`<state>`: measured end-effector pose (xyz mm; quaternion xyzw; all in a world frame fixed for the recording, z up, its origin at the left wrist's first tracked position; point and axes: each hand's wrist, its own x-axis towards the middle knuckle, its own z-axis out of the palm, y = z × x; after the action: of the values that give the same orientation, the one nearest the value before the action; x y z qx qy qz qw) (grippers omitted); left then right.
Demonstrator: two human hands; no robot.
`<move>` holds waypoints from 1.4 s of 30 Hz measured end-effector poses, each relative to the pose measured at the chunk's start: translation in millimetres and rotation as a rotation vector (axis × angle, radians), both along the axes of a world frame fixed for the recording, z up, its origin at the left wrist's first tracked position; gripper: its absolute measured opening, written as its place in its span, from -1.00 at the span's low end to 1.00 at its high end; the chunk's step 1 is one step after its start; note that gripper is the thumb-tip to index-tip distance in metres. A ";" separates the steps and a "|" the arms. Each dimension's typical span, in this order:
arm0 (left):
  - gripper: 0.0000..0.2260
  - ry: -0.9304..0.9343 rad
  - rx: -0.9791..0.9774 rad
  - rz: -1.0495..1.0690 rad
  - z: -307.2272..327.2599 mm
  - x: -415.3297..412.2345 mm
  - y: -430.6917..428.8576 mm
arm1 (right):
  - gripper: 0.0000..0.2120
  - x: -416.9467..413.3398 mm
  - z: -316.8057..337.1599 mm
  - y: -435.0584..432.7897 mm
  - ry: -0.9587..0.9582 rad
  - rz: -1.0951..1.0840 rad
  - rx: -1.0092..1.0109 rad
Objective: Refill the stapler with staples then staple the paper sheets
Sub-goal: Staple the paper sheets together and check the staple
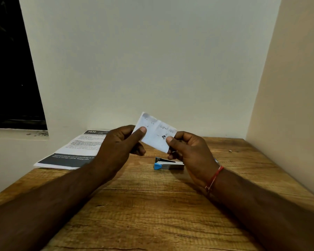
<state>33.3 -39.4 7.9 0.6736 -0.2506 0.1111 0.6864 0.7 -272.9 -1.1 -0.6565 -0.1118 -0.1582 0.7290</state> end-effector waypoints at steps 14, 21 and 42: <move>-0.85 -0.020 -0.050 0.085 3.9 2.0 0.8 | -0.93 -0.8 -1.0 -5.9 -0.114 -0.116 -0.221; -0.72 -0.043 -0.010 0.099 6.7 -1.1 -0.6 | -0.90 -4.1 0.5 -3.9 -0.118 -0.112 -0.250; -0.79 -0.001 0.027 0.039 3.9 -4.5 -0.9 | -0.89 -4.8 -2.4 3.3 -0.087 -0.061 -0.212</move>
<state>28.8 -40.3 11.7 0.6874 -0.2393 0.1216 0.6748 -4.0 -269.6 -3.5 -0.7254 -0.1397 -0.1960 0.6449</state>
